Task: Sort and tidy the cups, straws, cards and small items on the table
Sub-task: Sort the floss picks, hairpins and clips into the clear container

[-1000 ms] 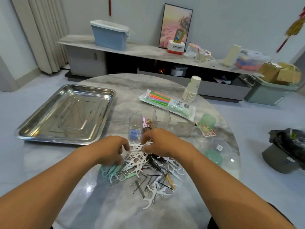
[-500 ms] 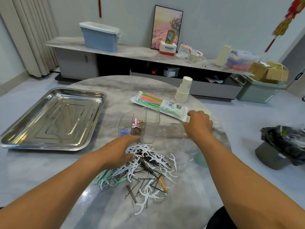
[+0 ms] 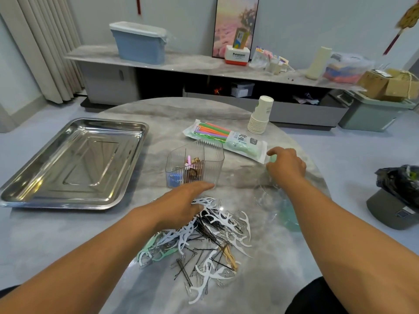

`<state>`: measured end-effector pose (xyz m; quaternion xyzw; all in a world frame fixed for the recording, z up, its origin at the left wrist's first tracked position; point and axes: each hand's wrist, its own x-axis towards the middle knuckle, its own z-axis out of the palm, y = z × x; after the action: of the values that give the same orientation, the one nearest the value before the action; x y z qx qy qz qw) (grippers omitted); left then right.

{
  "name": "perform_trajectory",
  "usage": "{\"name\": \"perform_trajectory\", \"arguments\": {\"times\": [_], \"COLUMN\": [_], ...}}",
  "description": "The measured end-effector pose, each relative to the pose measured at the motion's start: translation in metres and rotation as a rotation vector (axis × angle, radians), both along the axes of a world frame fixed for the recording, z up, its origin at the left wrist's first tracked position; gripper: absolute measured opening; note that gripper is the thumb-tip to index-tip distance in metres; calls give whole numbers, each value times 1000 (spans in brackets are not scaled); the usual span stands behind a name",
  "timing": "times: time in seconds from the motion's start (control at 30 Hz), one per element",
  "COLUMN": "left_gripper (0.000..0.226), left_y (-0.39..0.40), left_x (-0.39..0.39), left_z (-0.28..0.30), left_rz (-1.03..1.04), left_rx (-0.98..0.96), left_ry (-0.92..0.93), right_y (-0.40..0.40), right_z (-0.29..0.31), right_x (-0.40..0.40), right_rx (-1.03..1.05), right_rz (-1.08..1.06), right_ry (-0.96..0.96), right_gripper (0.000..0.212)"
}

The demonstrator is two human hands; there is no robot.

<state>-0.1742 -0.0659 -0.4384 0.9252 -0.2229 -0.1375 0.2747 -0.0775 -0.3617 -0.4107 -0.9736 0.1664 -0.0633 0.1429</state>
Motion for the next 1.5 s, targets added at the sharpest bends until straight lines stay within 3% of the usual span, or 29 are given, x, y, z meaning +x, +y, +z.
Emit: {"name": "perform_trajectory", "arguments": {"times": [0.13,0.27,0.4,0.67,0.77,0.87,1.0,1.07,1.17,1.2,1.37,1.5], "left_gripper": [72,76,79,99,112,103,85,83,82,85,89,92], "left_y": [5,6,-1,1,1,3,17,28,59,72,112,114], "left_x": [1,0,-7,-27,-36,-41,-47,-50,-53,-56,-76,-78], "left_z": [2,4,8,23,28,34,44,51,60,61,48,37], "left_rz": [47,144,193,269,273,315,471,480,490,498,472,478], "left_rx": [-17,-158,-304,-514,-629,-796,-936,-904,-630,-500,74,117], "left_ry": [30,93,109,159,195,217,197,205,154,145,168,150], "right_y": [12,36,55,81,99,121,135,134,124,120,131,153], "right_z": [21,45,49,60,62,56,55,50,37,31,3,-11], "right_x": [-4,-19,-33,-66,-91,-115,-129,-131,-131,-129,-126,-117], "right_rx": [131,590,918,1057,1160,1392,1531,1302,581,438,27,-99], "right_rz": [112,155,176,81,91,182,309,416,621,667,953,1014], "right_ry": [-185,-289,-146,41,222,382,419,395,229,221,310,349], "right_gripper": [43,46,46,19,24,35,40,48,45,44,85,117]}}
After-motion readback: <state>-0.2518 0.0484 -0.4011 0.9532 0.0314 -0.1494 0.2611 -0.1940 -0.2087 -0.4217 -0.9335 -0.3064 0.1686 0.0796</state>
